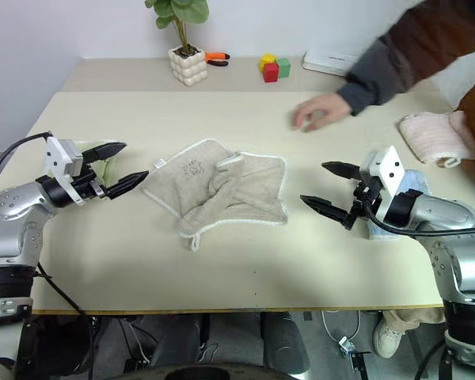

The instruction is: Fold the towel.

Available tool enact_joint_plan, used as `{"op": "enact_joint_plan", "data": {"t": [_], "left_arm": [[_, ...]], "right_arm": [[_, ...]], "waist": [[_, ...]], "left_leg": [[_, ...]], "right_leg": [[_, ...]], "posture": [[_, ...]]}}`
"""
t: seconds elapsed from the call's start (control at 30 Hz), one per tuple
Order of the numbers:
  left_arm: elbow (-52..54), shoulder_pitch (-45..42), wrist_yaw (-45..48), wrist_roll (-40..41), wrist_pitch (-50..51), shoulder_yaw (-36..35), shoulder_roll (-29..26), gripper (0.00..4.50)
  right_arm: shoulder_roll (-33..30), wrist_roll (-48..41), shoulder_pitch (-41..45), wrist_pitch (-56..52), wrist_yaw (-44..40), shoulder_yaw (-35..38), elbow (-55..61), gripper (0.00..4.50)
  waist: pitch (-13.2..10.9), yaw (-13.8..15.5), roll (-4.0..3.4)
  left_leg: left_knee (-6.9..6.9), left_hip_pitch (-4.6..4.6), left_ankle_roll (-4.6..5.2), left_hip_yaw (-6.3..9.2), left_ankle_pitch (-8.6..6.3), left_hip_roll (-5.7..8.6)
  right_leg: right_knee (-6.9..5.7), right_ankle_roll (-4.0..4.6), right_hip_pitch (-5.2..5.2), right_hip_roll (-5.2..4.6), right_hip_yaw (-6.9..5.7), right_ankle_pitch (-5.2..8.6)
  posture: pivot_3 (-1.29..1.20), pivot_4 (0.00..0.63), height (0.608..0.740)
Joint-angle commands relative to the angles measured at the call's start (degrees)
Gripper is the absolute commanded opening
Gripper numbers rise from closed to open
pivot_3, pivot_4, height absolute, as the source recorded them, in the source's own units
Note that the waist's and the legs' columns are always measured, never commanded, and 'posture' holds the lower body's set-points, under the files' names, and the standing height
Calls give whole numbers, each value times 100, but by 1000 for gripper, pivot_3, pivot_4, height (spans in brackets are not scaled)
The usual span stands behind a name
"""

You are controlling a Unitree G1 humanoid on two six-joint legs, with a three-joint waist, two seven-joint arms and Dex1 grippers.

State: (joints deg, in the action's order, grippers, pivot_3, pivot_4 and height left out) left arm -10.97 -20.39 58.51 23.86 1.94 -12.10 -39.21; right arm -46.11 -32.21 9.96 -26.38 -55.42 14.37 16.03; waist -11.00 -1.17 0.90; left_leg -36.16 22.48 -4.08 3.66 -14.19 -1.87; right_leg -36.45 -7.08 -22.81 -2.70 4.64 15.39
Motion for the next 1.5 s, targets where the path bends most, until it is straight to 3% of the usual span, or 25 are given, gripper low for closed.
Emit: {"op": "enact_joint_plan", "data": {"t": [0.03, 0.2, 0.33, 0.63, 0.87, 1.1, 1.23, 1.43, 1.5], "left_arm": [[300, 172, 82, 97, 42, -98, -86, 4425], [887, 876, 964, 265, 386, -27, -677, 4425], [280, 801, 1374, -230, -526, -15, -1095, 4425], [-1482, 119, 827, -1325, -2370, 450, -699, 4425], [-3046, -932, 744, -1781, -3083, 953, -251, 4425], [-4498, -1845, 808, -2290, -2984, 1475, 195, 4425], [-5028, -2010, 1090, -2658, -2825, 1849, 161, 3252], [-5093, -2075, 1293, -2556, -2729, 1923, 286, 311], [-5073, -2081, 1281, -2499, -2704, 1878, 290, 74]], "right_arm": [[12, -19, 43, 118, -32, 7, 77, 4500], [10, -97, -1, 79, -58, -61, 217, 4500], [103, -9, 202, 228, -62, -179, 11, 4500], [606, 134, 437, 343, 292, -537, 85, 4500], [703, 30, 167, 238, 619, -435, 495, 4500], [779, 22, -151, 368, 875, -215, 721, 4500], [822, 60, -165, 396, 1072, -205, 794, 4500], [837, 46, -394, 467, 1169, -156, 953, 4500], [826, 21, -479, 457, 1177, -152, 1039, 4500]], "waist": [[0, 7, 0], [0, -17, 0], [0, 4, -1], [0, 18, -2], [1, 37, -1], [6, 26, -4], [36, 15, -35], [85, 16, -87], [86, 14, -87]], "left_leg": [[0, 0, 0, 0, 0, 0], [2, 0, 0, -1, 0, -1], [0, -1, 0, -1, 0, -3], [0, 1, 0, -3, 0, -2], [-2, 3, 0, -2, 0, 0], [-2, 0, 0, -1, 0, 1], [-5, -11, 1, -1, 0, 3], [-4, -39, 1, 0, 0, 2], [-5, -40, 1, 0, 1, 2]], "right_leg": [[0, 0, 0, 0, 0, 0], [1, 1, -1, 0, 1, 1], [1, 16, -2, 1, 0, 9], [5, 1, 0, 1, 0, 1], [4, -1, 1, 0, -1, 0], [-2, -1, 2, 1, -1, -1], [-7, -1, 13, 1, -1, 0], [-7, 1, 38, 3, 1, 1], [-10, 1, 38, 4, 1, 2]], "posture": [[0, 150, 740], [0, 150, 740], [0, 150, 740], [0, 150, 740], [0, 150, 740], [0, 150, 740], [0, 150, 740], [0, 150, 740], [0, 150, 740]]}}
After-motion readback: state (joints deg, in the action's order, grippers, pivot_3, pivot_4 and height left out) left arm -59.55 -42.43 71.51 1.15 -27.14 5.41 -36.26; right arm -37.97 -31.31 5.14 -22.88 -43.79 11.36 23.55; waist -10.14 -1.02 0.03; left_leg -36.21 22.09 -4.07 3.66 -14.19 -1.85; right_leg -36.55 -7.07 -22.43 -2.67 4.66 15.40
